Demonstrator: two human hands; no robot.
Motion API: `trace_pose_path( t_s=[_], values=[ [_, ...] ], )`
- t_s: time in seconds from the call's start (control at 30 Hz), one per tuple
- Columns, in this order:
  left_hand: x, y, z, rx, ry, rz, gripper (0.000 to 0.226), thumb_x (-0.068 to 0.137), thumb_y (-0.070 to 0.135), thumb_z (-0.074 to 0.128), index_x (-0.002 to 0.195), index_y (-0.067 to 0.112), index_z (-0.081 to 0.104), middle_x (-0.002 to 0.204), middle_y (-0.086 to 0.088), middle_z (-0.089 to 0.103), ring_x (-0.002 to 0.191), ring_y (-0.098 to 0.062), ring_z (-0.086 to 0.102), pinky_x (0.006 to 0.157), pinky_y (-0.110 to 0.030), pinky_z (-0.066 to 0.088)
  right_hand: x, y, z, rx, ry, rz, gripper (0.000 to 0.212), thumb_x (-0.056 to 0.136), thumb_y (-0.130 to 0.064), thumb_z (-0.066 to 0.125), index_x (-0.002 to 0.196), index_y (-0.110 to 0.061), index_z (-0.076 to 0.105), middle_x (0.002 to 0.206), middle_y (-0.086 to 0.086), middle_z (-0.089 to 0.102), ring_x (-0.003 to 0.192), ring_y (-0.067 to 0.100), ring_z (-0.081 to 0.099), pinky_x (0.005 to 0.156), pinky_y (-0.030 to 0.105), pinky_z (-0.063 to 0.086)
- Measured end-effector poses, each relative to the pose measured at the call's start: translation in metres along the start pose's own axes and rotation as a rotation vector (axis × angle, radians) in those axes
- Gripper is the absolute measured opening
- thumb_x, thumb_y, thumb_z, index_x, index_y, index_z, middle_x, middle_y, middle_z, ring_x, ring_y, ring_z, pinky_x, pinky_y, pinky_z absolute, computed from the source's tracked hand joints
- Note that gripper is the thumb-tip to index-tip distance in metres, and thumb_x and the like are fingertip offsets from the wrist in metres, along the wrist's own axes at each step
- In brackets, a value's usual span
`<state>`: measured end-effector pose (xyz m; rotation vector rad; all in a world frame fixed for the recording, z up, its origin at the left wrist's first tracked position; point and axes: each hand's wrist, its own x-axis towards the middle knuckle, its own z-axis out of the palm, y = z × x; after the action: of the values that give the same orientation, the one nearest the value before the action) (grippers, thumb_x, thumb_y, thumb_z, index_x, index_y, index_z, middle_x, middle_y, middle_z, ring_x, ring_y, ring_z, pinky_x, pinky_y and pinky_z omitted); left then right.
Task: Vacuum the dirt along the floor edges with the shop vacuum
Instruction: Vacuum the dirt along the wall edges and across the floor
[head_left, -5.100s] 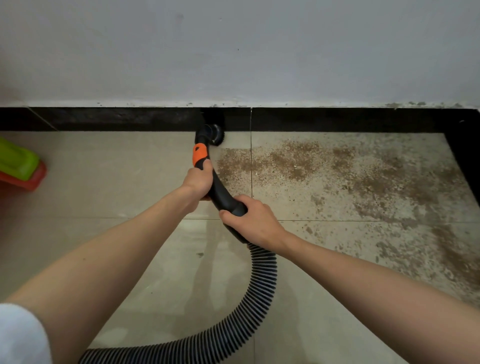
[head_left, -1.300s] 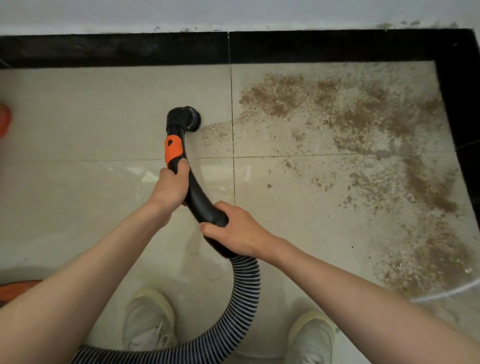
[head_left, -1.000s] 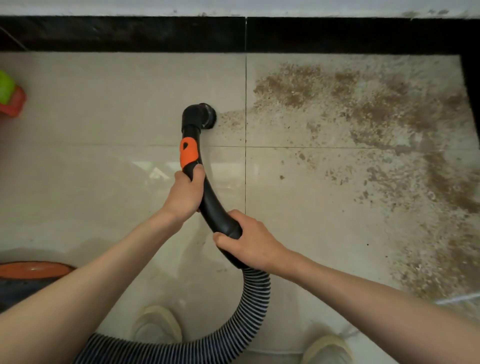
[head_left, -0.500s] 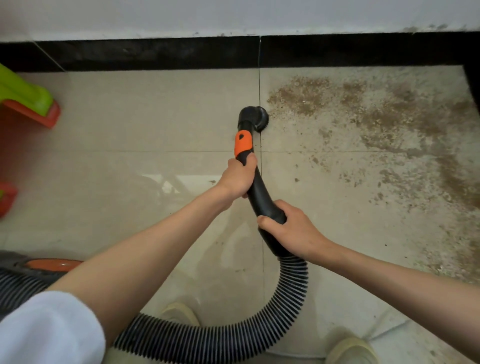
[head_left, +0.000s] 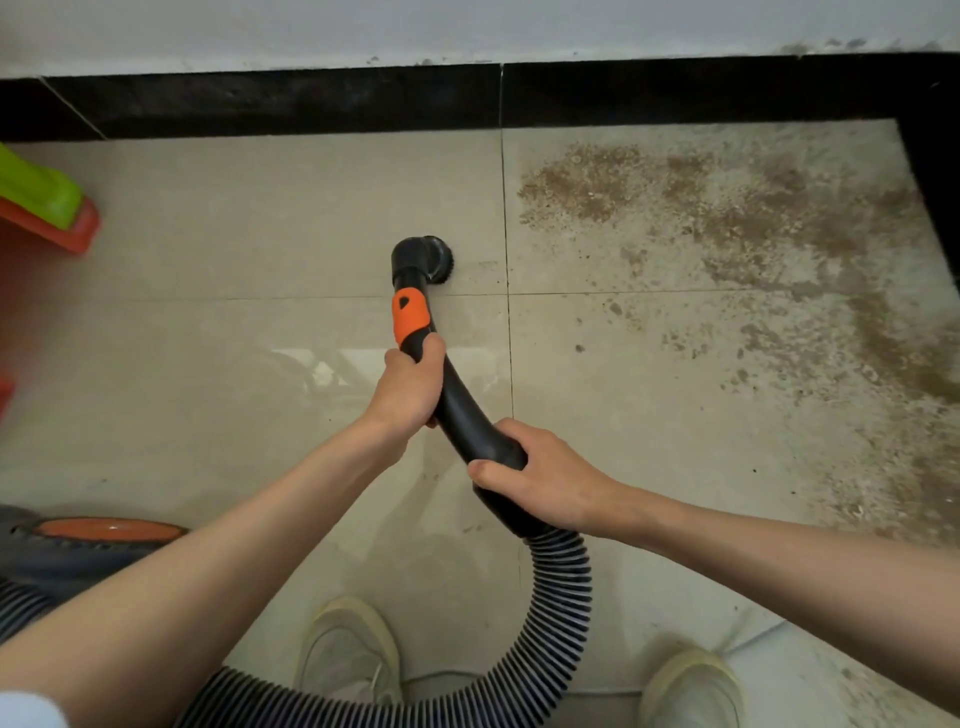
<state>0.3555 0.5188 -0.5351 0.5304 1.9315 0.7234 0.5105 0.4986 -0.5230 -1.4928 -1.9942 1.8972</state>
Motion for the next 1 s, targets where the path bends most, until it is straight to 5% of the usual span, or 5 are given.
trace_pose_path(
  t_s=[0.37, 0.73, 0.9, 1.0],
  values=[
    [-0.013, 0.012, 0.030, 0.094, -0.132, 0.060, 0.039, 0.097, 0.041, 0.036, 0.116, 0.007, 0.041, 0.083, -0.003, 0.052, 0.072, -0.016, 0.054, 0.058, -0.028, 0.046, -0.023, 0.018, -0.001, 0.089, 0.157, 0.022, 0.014, 0.086, -0.032, 0.061, 0.085, -0.031, 0.048, 0.081, -0.008, 0.058, 0.070, 0.005, 0.054, 0.062, 0.018, 0.043],
    [-0.030, -0.019, 0.021, 0.055, -0.018, 0.025, 0.032, 0.095, 0.038, 0.038, 0.111, 0.011, 0.042, 0.087, -0.004, 0.051, 0.075, -0.017, 0.053, 0.060, -0.030, 0.044, -0.026, 0.030, 0.003, 0.058, -0.139, -0.003, 0.018, 0.091, -0.032, 0.060, 0.082, -0.030, 0.045, 0.079, -0.011, 0.053, 0.069, 0.002, 0.052, 0.064, 0.016, 0.042],
    [-0.032, -0.022, 0.021, 0.093, -0.078, 0.026, 0.035, 0.096, 0.039, 0.036, 0.113, 0.009, 0.044, 0.084, -0.003, 0.051, 0.073, -0.016, 0.053, 0.057, -0.027, 0.041, -0.023, 0.033, -0.020, 0.222, -0.395, 0.214, 0.026, 0.094, -0.042, 0.052, 0.099, -0.019, 0.064, 0.100, 0.002, 0.067, 0.088, 0.013, 0.065, 0.078, 0.024, 0.054],
    [-0.036, -0.026, 0.024, 0.109, -0.102, 0.016, 0.034, 0.096, 0.040, 0.037, 0.111, 0.010, 0.043, 0.087, -0.004, 0.052, 0.078, -0.018, 0.055, 0.064, -0.030, 0.045, -0.021, 0.041, -0.041, 0.358, -0.401, 0.319, 0.033, 0.096, -0.039, 0.049, 0.098, -0.012, 0.067, 0.092, 0.009, 0.067, 0.083, 0.019, 0.065, 0.081, 0.030, 0.053]
  ],
)
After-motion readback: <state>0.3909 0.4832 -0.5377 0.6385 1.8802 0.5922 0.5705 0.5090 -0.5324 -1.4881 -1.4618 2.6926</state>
